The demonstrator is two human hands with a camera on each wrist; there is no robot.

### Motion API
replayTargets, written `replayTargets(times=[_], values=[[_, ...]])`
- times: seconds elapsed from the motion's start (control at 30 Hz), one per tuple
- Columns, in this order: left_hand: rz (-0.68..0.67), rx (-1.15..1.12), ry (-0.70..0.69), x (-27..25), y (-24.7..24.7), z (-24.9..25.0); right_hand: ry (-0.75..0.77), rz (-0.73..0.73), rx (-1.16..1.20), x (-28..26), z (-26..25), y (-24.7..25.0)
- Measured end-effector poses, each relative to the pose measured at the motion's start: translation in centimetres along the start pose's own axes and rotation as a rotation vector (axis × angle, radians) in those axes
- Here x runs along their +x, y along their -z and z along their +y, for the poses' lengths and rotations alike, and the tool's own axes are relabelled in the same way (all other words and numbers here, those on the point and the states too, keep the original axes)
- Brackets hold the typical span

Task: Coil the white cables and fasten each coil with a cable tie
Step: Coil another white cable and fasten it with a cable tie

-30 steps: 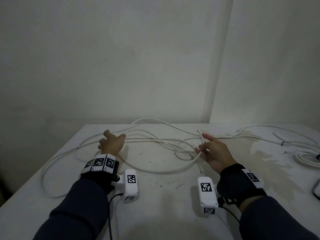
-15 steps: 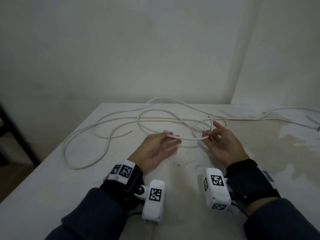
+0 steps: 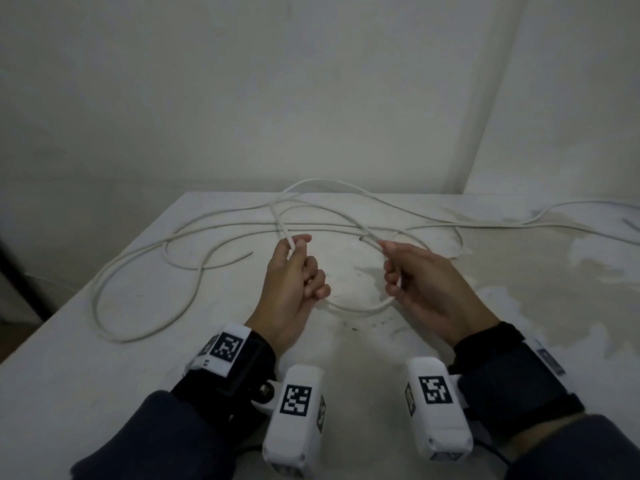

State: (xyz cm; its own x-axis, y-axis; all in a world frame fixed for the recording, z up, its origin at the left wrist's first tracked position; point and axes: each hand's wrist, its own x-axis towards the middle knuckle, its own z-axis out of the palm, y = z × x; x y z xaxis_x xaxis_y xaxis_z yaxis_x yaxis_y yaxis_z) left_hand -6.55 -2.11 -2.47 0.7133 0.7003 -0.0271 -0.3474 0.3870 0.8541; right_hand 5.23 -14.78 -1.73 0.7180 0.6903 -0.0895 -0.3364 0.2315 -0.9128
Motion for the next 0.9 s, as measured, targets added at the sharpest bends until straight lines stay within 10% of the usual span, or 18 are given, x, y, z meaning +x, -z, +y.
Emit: replayTargets(times=[0.57,0.9], values=[[-0.425,0.427,0.056,-1.9,-0.2,-0.3,0.209,-0.042,-0.371,-1.8,-0.2,-0.7],[-0.295,-0.06,0.105,-1.3,-0.7,0.0,0.108,-0.191,-0.193,-2.4,-0.3,-1.4]])
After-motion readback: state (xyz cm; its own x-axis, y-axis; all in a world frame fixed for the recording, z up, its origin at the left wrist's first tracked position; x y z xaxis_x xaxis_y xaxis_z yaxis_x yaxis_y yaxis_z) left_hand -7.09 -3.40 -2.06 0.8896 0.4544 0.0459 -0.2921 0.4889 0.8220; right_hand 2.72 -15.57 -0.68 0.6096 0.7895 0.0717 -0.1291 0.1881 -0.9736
